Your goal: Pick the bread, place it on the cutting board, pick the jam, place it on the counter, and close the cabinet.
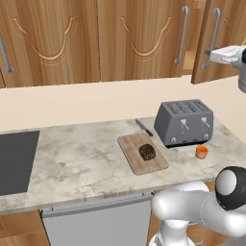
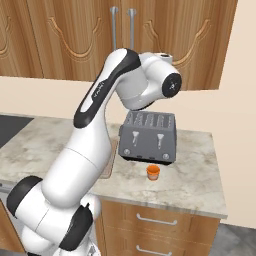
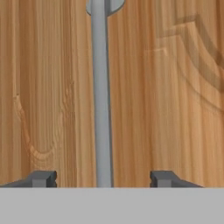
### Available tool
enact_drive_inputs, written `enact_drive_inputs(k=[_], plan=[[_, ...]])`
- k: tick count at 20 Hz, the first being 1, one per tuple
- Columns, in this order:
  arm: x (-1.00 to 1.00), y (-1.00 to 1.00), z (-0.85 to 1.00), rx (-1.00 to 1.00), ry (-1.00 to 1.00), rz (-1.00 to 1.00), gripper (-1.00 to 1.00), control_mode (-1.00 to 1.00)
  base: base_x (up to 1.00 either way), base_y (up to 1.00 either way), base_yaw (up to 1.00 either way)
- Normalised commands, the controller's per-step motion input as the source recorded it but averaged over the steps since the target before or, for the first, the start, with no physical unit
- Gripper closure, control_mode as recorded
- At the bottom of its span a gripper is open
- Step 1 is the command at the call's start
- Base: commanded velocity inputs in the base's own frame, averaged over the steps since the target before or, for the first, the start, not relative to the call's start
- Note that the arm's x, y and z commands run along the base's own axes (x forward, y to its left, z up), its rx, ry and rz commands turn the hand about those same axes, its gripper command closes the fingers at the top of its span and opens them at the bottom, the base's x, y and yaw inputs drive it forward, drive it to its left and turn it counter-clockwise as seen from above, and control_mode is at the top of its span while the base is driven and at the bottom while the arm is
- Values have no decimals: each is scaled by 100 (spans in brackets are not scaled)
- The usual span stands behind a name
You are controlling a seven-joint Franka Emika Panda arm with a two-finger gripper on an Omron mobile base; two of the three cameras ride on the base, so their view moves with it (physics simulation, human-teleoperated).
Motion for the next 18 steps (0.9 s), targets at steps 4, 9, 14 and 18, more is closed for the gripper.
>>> enact_drive_inputs(k=[4, 9, 14, 18], plan=[[24, 11, 0, 0, 0, 0, -100, -100, 0, 0, 0], [18, 8, 0, 0, 0, 0, -100, -100, 0, 0, 0], [15, 2, 0, 0, 0, 0, -100, -100, 0, 0, 0], [14, 0, 0, 0, 0, 0, -100, -100, 0, 0, 0]])
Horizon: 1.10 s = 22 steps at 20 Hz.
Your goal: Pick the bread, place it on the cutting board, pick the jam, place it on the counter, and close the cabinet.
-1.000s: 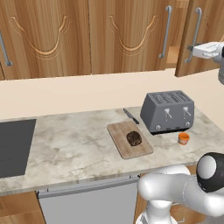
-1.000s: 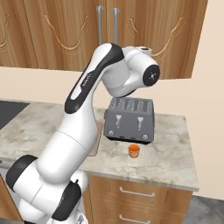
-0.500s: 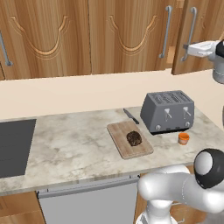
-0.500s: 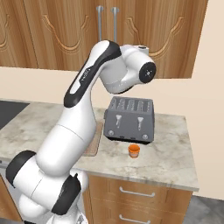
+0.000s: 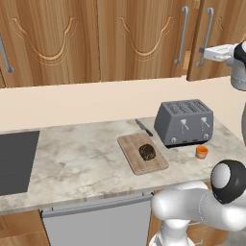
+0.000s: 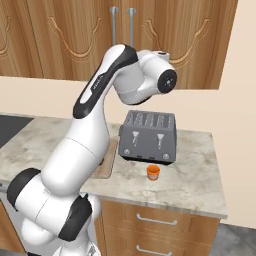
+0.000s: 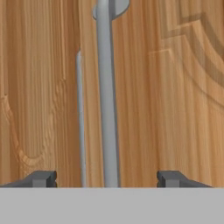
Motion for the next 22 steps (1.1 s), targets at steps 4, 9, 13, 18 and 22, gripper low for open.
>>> enact_drive_inputs(k=[4, 9, 13, 18, 22], plan=[[16, 0, 0, 0, 0, 0, -100, -100, 0, 0, 0], [16, 0, 0, 0, 0, 0, -100, -100, 0, 0, 0], [15, 0, 0, 0, 0, 0, -100, -100, 0, 0, 0], [13, 0, 0, 1, 0, 0, -100, -100, 0, 0, 0], [14, 0, 0, 0, 0, 0, -100, -100, 0, 0, 0]])
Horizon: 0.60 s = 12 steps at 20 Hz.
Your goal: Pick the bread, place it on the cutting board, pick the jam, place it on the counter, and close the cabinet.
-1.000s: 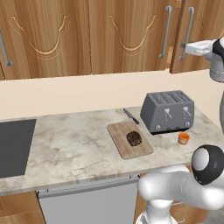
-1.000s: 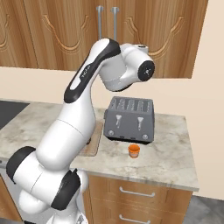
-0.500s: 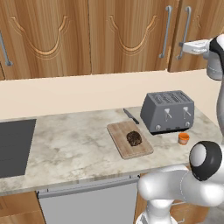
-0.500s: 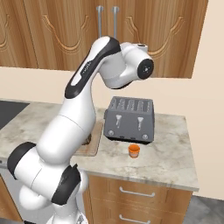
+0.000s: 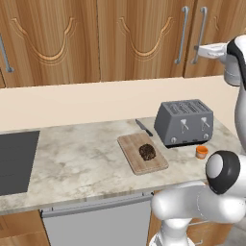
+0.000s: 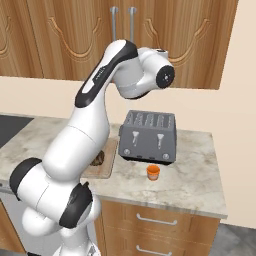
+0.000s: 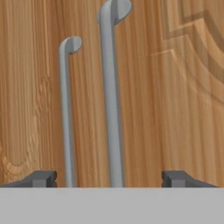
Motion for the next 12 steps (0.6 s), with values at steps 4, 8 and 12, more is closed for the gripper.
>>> enact_drive_inputs(k=[4, 8, 12], plan=[[16, 0, 0, 0, 0, 0, -100, -100, 0, 0, 0], [19, 0, 0, 0, 0, 0, -100, -100, 0, 0, 0], [13, 0, 0, 0, 0, 0, -100, -100, 0, 0, 0]])
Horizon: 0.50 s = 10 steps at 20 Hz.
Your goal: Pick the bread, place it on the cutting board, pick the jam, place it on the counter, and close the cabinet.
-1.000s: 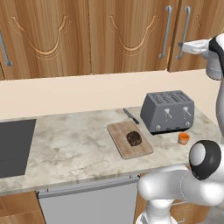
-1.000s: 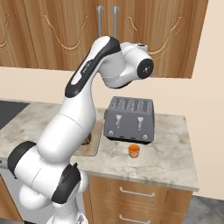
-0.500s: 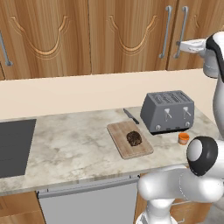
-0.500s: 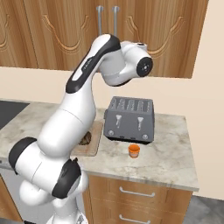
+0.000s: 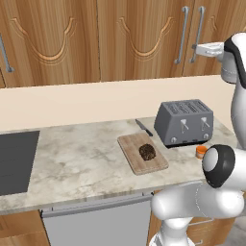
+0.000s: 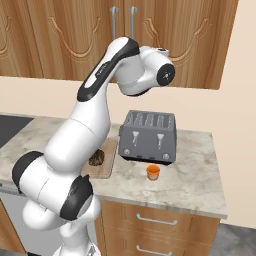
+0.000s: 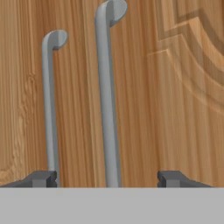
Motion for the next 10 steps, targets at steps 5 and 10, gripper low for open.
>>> enact_drive_inputs(k=[5, 10], plan=[[13, 0, 0, 0, 0, 0, -100, -100, 0, 0, 0], [13, 0, 0, 0, 0, 0, -100, -100, 0, 0, 0]])
